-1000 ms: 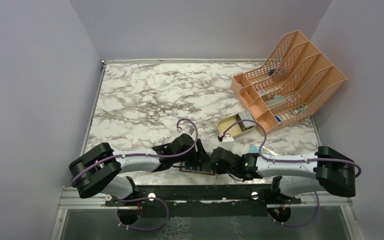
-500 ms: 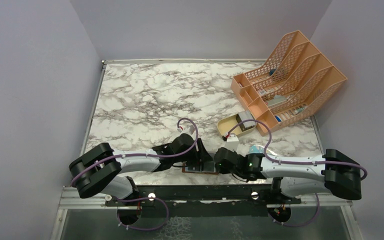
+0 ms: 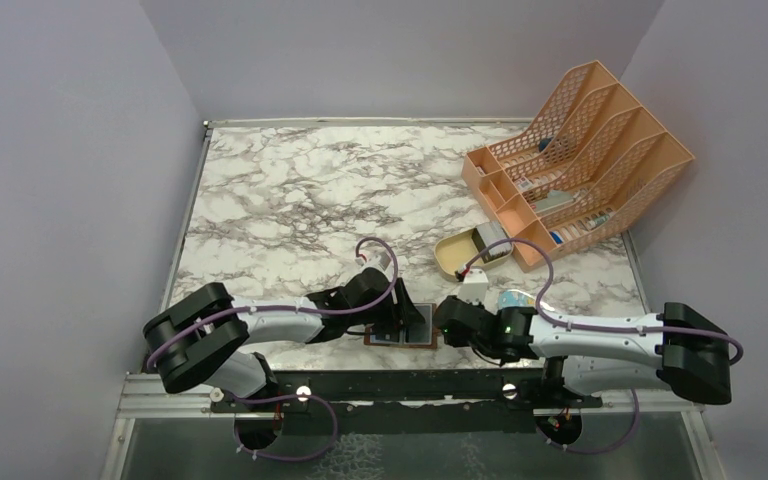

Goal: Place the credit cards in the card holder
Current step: Insert the credit card into the card holder.

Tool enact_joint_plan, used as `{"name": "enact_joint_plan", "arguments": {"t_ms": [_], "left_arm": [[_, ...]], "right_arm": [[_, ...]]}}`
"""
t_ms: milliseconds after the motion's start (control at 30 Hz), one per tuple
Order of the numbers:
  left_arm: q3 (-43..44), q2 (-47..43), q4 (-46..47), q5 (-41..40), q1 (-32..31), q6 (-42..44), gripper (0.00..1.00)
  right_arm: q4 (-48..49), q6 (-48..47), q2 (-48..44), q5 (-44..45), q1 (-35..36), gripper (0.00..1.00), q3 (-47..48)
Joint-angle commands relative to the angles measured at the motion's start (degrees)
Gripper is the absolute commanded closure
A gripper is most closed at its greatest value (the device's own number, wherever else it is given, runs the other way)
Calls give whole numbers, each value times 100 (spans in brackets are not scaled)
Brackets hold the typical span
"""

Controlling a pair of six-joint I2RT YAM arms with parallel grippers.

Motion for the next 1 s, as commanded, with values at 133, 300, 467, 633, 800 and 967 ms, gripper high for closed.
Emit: {"name": "enact_joint_plan", "arguments": {"t_ms": [133,300,467,633,800,967], "left_arm": [[188,166,178,118,-39,100,39],[208,204,307,187,-38,111,39],[194,145,489,201,-39,105,39],[141,189,609,223,-42,65,39],[128,189,658,210,-52,61,39],[80,103,581,166,-35,41,40]], "right_arm": [[262,29,303,120,-69,83,-13],[675,-124,464,18,-75,83,-38],[1095,-225,637,-94,-83,85,-94],[1222,-218,769,-210,-83,86,-110],[1142,-193,732,-171,-83,86,-122],[479,-68,451,163,-84,86,-43]]}}
